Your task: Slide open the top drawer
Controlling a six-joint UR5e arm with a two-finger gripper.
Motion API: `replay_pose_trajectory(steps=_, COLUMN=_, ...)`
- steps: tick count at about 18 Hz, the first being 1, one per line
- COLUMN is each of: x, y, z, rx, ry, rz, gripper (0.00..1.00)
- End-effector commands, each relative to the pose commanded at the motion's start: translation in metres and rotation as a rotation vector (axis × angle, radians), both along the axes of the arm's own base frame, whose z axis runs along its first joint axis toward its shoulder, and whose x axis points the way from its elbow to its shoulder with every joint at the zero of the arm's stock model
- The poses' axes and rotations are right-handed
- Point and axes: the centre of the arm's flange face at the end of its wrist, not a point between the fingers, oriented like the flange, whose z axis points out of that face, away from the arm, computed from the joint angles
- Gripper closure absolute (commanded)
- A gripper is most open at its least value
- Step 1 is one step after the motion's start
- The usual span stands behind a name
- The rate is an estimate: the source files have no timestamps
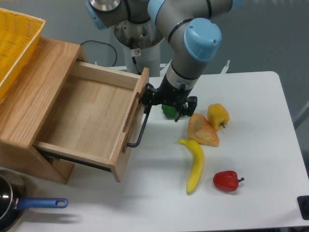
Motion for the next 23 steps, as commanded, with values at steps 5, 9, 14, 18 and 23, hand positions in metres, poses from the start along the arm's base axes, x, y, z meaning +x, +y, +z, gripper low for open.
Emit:
replay_pose_trajectory(steps=5, x=0.003, y=0.001, z=0.011, rx=0.021, ry=0.006, rz=-0.002, gripper=0.00)
replay_pose_trajectory(steps=9, x=0.005, y=-0.002, z=0.026, rx=0.031, ry=0.024, rz=-0.001, gripper=0.00)
replay_pose_trajectory(steps=14, x=0.011, y=-0.011, z=0.044, rx=0.055, ry=0.080, rz=-0.089, gripper=0.00)
replay_pose_trajectory(steps=18, x=-0.003, y=-0.028, z=0.053, rx=0.075, ry=0.116, rz=-0.111, gripper=0.00)
replay_pose_trajectory(steps=23, x=-0.026, y=-0.059, z=0.063, rx=0.088, ry=0.200, rz=-0.222, gripper=0.00)
